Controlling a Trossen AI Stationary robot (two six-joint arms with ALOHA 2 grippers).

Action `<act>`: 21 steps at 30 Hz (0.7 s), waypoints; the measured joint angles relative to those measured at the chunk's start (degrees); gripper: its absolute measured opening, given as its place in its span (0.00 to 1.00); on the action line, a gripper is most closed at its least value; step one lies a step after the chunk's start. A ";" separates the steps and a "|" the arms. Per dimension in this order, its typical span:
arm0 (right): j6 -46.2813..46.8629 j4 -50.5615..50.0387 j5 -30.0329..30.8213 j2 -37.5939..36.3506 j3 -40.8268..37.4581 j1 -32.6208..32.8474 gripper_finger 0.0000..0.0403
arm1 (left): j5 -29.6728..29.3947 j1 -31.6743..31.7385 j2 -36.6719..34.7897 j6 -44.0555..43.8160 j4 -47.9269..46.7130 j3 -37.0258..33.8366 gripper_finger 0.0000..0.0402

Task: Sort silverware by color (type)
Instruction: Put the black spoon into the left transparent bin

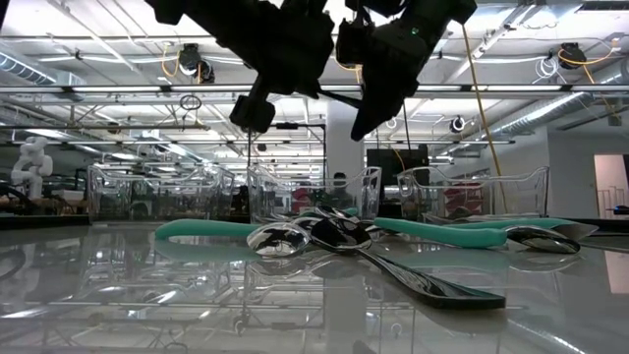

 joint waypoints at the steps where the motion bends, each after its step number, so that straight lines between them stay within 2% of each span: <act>1: -0.29 -0.08 0.06 0.02 0.00 -0.04 0.20 | -0.36 0.20 -0.20 -0.25 -0.25 0.00 0.03; 5: -1.22 -1.33 1.71 -0.76 0.00 -0.47 0.29 | -1.89 1.58 -1.33 -1.38 -0.90 0.00 0.03; 8: -1.27 -3.28 7.39 -2.82 0.00 -0.47 0.35 | -3.04 3.38 -3.23 -4.67 -3.52 0.00 0.03; 10: -1.27 -5.10 11.87 -4.48 0.00 -0.45 0.38 | -3.88 4.78 -4.83 -9.01 -8.52 -0.02 0.03; 14: -1.07 -8.55 17.58 -8.54 0.00 -0.42 0.42 | -4.47 8.11 -8.90 -19.53 -19.32 -0.04 0.03; 21: 2.49 -12.06 18.20 -13.38 0.00 -0.18 0.42 | -3.89 17.21 -15.27 -44.01 -41.42 -0.07 0.03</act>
